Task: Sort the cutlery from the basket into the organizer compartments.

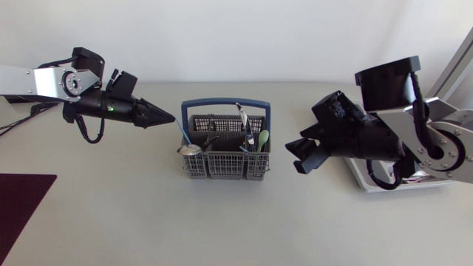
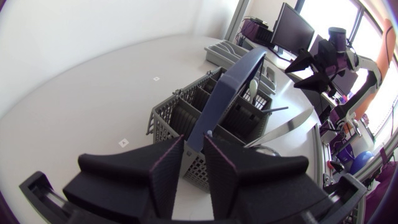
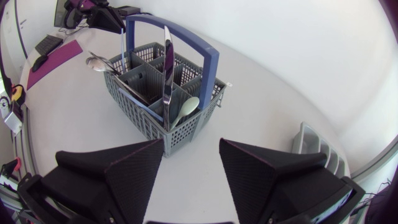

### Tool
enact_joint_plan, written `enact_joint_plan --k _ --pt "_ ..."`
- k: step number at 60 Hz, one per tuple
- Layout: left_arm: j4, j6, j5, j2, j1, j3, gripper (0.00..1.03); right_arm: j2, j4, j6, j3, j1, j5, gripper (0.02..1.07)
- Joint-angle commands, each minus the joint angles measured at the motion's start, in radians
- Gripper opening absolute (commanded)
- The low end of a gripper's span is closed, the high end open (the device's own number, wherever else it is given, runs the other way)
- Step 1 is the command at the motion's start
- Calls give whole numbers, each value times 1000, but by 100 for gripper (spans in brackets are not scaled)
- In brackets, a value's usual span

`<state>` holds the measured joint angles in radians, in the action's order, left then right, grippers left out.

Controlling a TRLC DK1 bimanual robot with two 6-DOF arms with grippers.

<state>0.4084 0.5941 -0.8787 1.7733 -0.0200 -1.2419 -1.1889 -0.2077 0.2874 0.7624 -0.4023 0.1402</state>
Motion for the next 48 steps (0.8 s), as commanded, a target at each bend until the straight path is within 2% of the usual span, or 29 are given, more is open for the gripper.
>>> enact_joint_plan --k 1,13,31,48 --pt "-11 -25 9 -31 -1 35 28 17 -15 -13 -37 -12 -8 72" --pt "-22 -28 9 -72 -31 58 28 28 -16 -13 -44 -26 -13 72" --pt "-49 -30 14 -107 -9 99 28 38 -27 -19 -48 -43 -24 72" --pt "-171 -97 92 -106 40 131 28 55 -38 -21 -51 -46 -27 73"
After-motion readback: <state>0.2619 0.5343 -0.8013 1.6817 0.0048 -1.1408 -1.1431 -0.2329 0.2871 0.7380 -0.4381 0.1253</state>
